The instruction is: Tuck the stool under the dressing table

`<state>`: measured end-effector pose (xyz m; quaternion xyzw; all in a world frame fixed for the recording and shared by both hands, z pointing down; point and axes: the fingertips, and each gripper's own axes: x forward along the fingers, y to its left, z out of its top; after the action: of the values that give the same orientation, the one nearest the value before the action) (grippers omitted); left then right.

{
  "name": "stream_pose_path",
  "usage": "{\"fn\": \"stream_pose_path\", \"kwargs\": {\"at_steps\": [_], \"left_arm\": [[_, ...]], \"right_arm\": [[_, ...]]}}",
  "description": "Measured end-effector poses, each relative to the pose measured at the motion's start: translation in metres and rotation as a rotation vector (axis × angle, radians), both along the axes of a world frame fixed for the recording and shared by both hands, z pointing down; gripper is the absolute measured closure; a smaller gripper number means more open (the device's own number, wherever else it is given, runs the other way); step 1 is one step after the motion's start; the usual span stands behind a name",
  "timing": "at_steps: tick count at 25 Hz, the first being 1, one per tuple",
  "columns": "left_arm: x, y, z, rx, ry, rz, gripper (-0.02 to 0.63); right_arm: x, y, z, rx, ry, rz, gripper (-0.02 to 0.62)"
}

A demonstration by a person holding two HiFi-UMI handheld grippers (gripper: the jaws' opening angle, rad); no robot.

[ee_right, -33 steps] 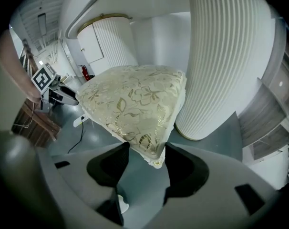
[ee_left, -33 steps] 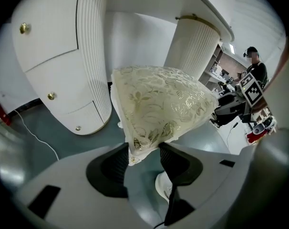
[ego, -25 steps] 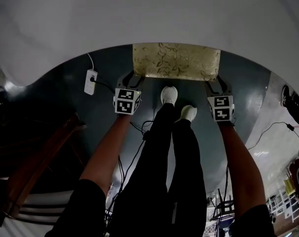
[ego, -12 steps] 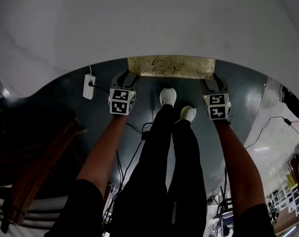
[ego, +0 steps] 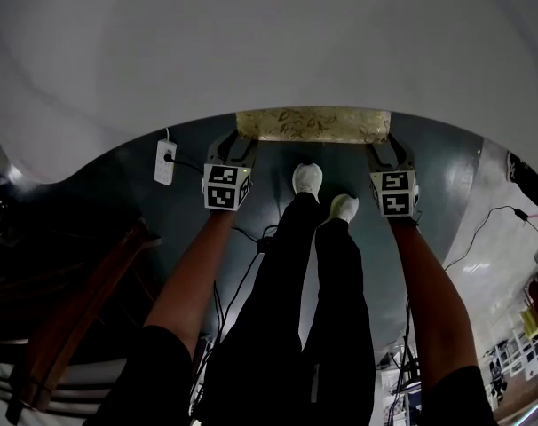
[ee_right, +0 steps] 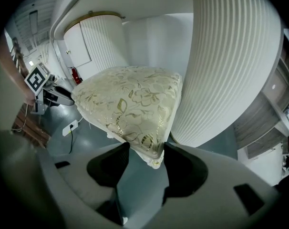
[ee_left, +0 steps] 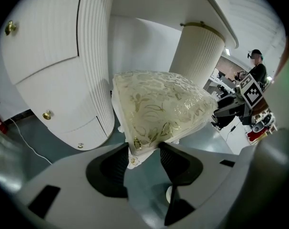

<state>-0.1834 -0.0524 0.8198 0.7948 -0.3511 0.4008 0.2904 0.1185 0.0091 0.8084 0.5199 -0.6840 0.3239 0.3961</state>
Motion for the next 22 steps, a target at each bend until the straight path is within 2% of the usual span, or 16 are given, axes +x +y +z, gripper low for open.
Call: {"fn": "stream_pose_path", "kwargs": {"at_steps": [5, 11, 15, 22], "left_arm": [[-0.002, -0.001, -0.003, 0.009, 0.003, 0.021, 0.393], [0.002, -0.025, -0.010, 0.029, 0.023, -0.035, 0.394], [0.007, -0.033, -0.008, 0.021, 0.019, 0.002, 0.388], [0.005, -0.033, -0.007, 0.024, -0.003, 0.004, 0.387]], "right_arm": [[-0.002, -0.001, -0.001, 0.011, -0.013, -0.030, 0.368], [0.005, -0.035, -0.010, 0.056, 0.000, 0.013, 0.368], [0.010, -0.047, -0.009, 0.061, 0.001, -0.004, 0.368], [0.008, -0.046, -0.007, 0.085, -0.008, -0.022, 0.368]]}}
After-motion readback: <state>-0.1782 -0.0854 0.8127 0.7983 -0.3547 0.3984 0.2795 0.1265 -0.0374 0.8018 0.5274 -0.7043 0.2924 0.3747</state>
